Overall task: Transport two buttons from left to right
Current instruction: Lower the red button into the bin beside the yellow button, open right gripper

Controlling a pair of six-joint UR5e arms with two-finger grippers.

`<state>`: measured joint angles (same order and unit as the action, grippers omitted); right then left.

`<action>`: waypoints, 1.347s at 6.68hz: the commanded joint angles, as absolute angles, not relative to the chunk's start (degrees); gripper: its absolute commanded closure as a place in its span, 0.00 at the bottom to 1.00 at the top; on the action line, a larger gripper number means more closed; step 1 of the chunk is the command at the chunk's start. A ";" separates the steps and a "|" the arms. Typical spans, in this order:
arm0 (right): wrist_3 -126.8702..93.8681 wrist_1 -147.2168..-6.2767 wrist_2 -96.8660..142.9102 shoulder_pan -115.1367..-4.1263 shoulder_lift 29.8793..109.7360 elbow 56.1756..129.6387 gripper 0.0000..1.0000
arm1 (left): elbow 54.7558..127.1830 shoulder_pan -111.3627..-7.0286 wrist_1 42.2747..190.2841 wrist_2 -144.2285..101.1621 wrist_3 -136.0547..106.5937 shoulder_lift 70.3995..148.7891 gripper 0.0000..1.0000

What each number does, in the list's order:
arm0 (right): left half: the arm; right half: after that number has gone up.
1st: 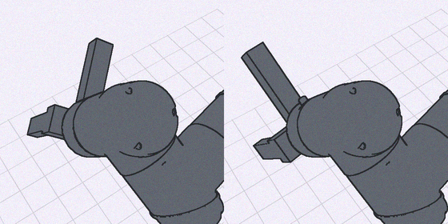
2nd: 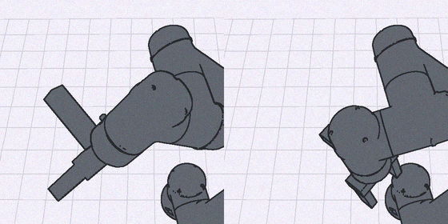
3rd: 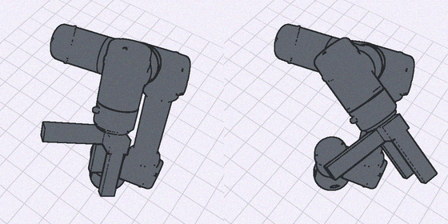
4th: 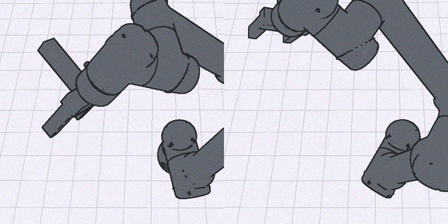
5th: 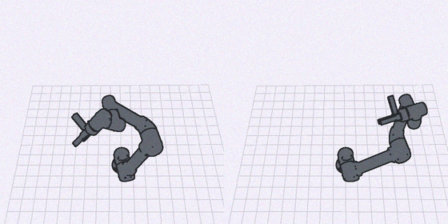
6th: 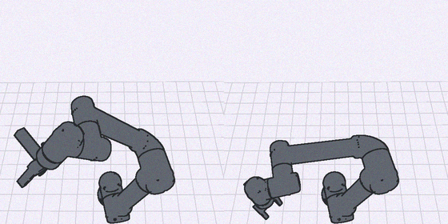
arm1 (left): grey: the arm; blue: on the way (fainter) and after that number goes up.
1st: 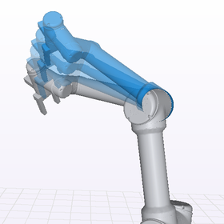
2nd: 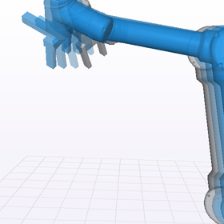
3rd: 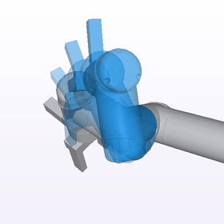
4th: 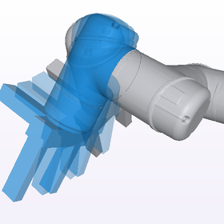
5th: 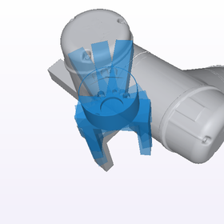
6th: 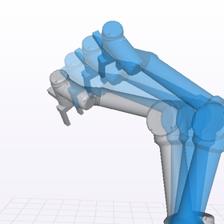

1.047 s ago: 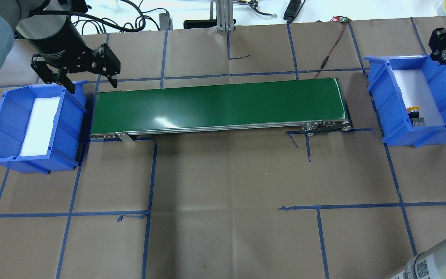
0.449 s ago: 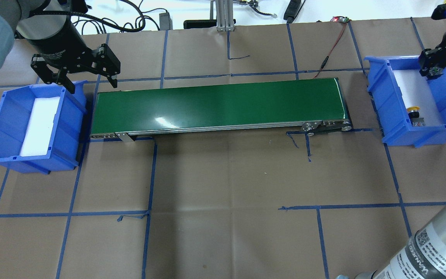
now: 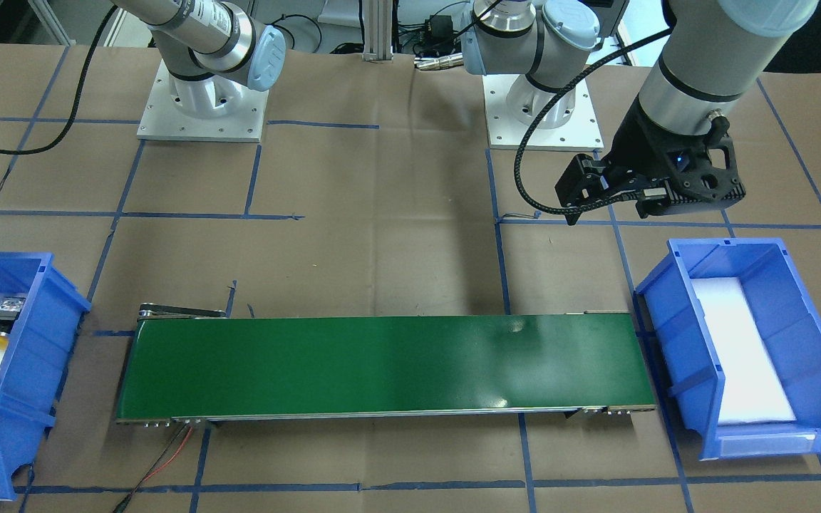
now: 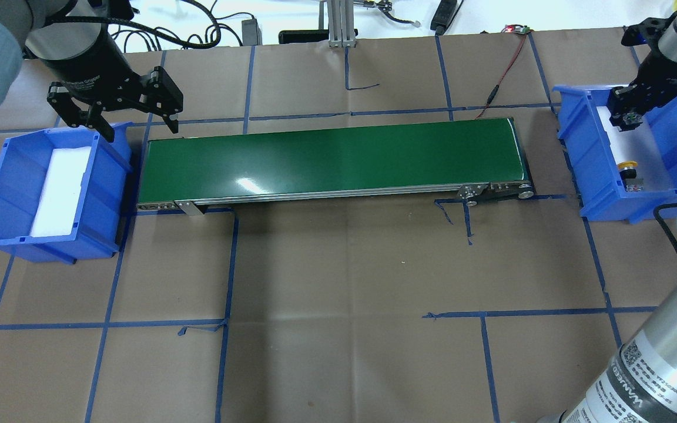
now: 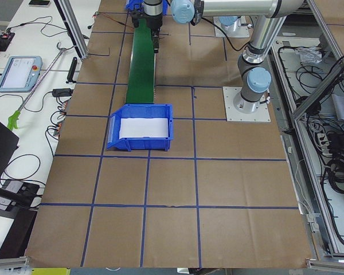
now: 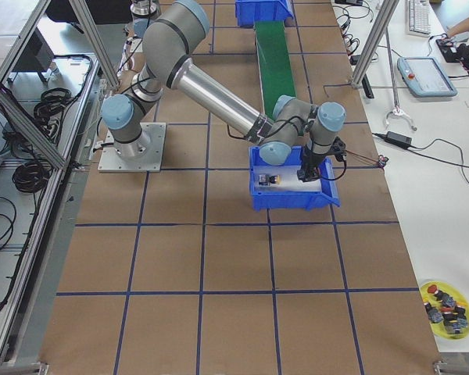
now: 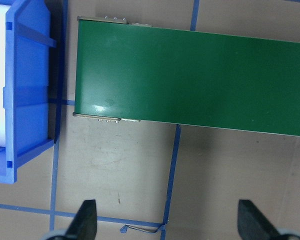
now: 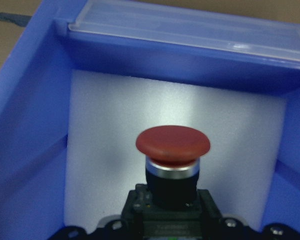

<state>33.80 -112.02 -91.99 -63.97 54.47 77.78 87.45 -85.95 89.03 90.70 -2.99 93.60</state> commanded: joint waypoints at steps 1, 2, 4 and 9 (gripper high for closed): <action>34.01 -111.97 -92.46 -63.99 53.44 79.27 0.94 | 87.45 -85.96 89.03 90.70 -2.99 93.60 0.00; 33.84 -111.97 -92.55 -63.98 53.44 79.36 0.93 | 87.45 -85.96 89.03 90.70 -2.99 93.60 0.00; 34.19 -112.06 -91.59 -63.90 53.87 79.10 0.08 | 87.45 -85.96 89.03 90.70 -2.99 93.60 0.00; 33.93 -111.10 -92.55 -63.90 60.27 78.84 0.01 | 87.45 -85.96 89.03 90.70 -2.99 93.60 0.00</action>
<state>34.10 -111.33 -92.41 -63.87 57.54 78.69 87.45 -85.96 89.03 90.70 -2.99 93.60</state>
